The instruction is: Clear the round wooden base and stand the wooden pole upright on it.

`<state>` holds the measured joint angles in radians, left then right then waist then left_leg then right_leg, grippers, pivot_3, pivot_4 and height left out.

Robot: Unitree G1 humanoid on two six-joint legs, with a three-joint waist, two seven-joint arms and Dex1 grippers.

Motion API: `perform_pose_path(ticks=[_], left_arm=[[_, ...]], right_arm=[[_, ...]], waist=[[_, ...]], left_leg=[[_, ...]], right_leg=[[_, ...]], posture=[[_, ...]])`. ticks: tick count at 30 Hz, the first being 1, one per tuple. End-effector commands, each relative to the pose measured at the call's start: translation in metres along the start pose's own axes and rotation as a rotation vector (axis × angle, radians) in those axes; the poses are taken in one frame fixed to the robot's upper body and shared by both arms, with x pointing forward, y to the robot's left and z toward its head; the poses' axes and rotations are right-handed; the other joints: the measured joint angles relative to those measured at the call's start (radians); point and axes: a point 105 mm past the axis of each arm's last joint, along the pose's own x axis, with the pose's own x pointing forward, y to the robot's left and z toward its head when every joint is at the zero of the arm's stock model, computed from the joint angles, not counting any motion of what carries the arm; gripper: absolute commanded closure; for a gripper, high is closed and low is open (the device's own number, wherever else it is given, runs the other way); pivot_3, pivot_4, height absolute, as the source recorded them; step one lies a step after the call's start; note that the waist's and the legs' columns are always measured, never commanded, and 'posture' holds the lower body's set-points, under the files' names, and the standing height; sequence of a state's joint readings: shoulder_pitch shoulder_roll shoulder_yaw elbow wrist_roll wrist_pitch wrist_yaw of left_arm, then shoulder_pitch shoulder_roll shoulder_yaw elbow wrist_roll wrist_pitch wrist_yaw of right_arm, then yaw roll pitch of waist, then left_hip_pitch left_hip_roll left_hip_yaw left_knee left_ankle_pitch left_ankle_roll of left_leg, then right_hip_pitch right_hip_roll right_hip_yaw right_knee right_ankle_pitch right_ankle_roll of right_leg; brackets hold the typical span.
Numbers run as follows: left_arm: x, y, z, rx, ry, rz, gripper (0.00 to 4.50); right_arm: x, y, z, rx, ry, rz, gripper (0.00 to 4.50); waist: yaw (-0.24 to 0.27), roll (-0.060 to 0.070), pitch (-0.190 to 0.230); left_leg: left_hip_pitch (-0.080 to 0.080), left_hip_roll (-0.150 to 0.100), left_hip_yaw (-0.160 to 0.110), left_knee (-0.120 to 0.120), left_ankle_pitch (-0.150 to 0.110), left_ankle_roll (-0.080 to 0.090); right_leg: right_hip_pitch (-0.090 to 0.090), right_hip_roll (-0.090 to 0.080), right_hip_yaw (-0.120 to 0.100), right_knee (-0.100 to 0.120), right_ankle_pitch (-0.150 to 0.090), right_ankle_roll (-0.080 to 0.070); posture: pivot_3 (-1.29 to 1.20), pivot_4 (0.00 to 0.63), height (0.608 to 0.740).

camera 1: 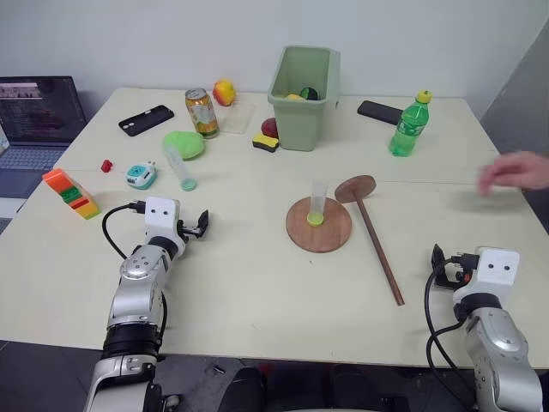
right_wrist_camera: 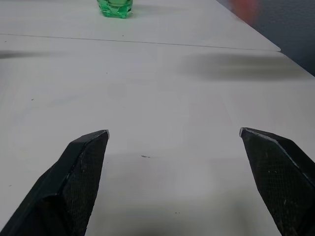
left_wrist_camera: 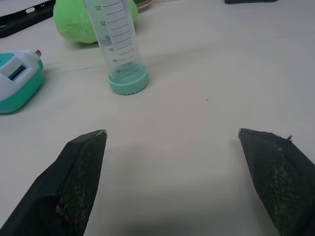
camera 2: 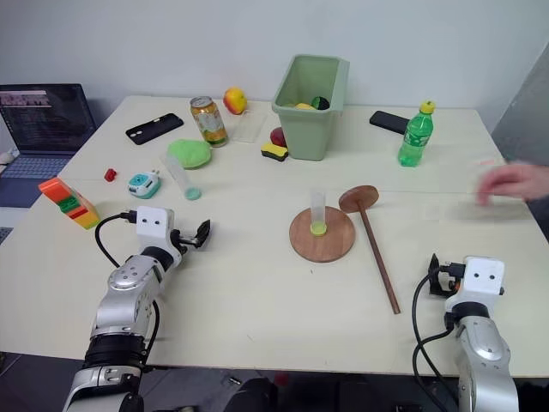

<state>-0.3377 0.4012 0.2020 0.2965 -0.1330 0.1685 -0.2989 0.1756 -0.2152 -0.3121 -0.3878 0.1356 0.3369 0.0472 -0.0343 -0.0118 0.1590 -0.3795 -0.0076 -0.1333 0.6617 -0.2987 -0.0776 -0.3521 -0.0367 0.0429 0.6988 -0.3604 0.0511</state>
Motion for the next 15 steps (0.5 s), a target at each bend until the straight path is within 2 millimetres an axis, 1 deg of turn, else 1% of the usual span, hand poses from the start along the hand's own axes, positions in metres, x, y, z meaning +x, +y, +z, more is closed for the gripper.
perform_pose_path(ticks=[1,11,14,15], left_arm=[[-0.001,0.006,0.016,0.026,-0.046,0.009,0.01],[-0.002,0.004,0.017,0.031,-0.046,-0.031,0.01],[-0.006,-0.001,0.029,0.004,-0.074,-0.138,0.01],[-0.01,-0.007,0.04,-0.002,-0.097,-0.224,0.01]], right_arm=[[0.0,0.0,0.012,-0.006,-0.045,-0.004,0.0],[0.0,-0.001,0.013,-0.011,-0.049,-0.002,0.0],[-0.001,-0.003,0.019,-0.014,-0.061,0.008,0.0],[-0.001,-0.002,0.024,-0.018,-0.072,0.033,0.0]], waist=[[0.0,0.0,0.0],[0.0,0.0,0.0],[-0.001,0.0,0.0],[-0.001,0.0,0.0]], left_leg=[[0.0,0.0,0.0,0.0,0.0,0.0],[0.0,0.0,0.0,0.0,0.0,0.0],[0.0,0.0,0.0,0.0,0.0,0.0],[0.0,0.0,0.0,0.0,0.0,0.0]], right_leg=[[0.0,0.0,0.0,0.0,0.0,0.0],[0.0,0.0,0.0,0.0,0.0,0.0],[0.0,0.0,0.0,0.0,0.0,0.0],[0.0,0.0,0.0,0.0,0.0,0.0]], posture=[[0.0,0.15,0.74],[0.0,0.15,0.74],[0.0,0.15,0.74],[0.0,0.15,0.74]])
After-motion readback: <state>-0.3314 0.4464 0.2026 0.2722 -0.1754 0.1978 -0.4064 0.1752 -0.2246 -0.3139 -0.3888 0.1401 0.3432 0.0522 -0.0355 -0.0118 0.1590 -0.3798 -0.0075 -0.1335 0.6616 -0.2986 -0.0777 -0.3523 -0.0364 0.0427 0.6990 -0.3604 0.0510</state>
